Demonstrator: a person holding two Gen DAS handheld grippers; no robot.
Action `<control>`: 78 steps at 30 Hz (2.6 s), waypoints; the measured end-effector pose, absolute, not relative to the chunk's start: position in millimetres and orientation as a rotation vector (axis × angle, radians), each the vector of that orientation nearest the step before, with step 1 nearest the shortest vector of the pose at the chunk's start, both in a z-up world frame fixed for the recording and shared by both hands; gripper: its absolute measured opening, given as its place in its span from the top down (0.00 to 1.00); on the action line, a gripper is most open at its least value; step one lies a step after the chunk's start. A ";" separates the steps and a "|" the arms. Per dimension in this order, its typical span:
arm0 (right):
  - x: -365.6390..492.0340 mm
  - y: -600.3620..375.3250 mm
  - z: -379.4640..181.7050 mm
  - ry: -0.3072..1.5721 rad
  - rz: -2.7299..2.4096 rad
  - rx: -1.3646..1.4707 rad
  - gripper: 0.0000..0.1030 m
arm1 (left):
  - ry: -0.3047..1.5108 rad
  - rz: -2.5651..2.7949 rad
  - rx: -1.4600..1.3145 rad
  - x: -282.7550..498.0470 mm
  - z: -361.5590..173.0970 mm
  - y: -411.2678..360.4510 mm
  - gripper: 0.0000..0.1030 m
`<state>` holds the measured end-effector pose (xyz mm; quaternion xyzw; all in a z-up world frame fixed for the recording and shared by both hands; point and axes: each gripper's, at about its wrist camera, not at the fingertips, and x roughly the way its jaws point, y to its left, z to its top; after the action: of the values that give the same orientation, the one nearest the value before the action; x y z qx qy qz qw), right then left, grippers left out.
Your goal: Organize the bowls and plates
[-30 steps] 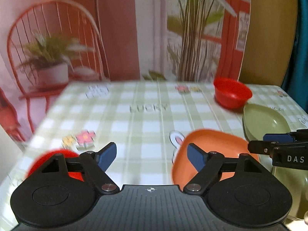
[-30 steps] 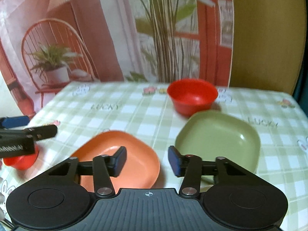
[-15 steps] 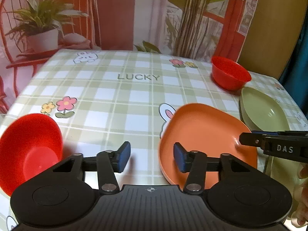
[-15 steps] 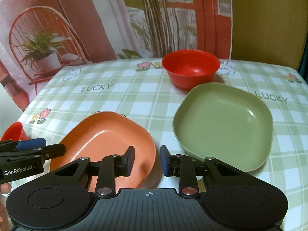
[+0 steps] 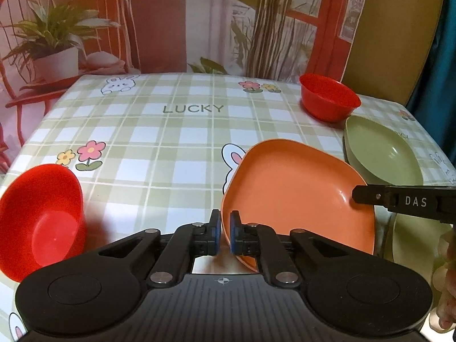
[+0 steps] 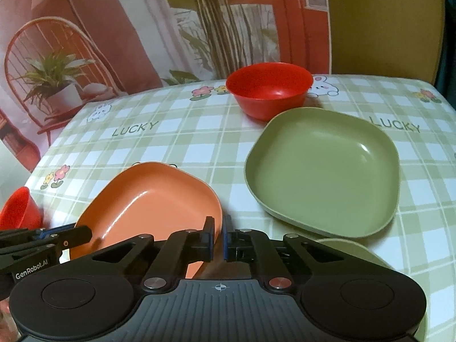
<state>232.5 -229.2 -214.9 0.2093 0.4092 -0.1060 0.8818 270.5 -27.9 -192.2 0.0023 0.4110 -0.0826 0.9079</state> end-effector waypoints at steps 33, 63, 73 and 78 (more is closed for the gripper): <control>128.1 -276.2 -169.3 0.693 -0.370 0.494 0.95 | 0.778 -0.405 0.116 239.1 -152.2 -107.5 0.93; 64.5 -302.1 -198.7 0.763 -0.447 0.574 0.94 | 0.909 -0.512 0.210 226.0 -183.3 -141.6 0.93; 64.8 -302.5 -200.7 0.773 -0.447 0.584 0.94 | 0.921 -0.508 0.207 226.9 -186.1 -144.2 0.92; 65.3 -302.2 -201.6 0.770 -0.440 0.594 0.89 | 0.914 -0.506 0.194 225.1 -185.4 -142.8 0.92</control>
<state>65.3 -302.2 -201.6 0.2831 0.3671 -0.2098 0.8609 225.1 -142.8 -185.4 0.0925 0.4359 -0.2412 0.8621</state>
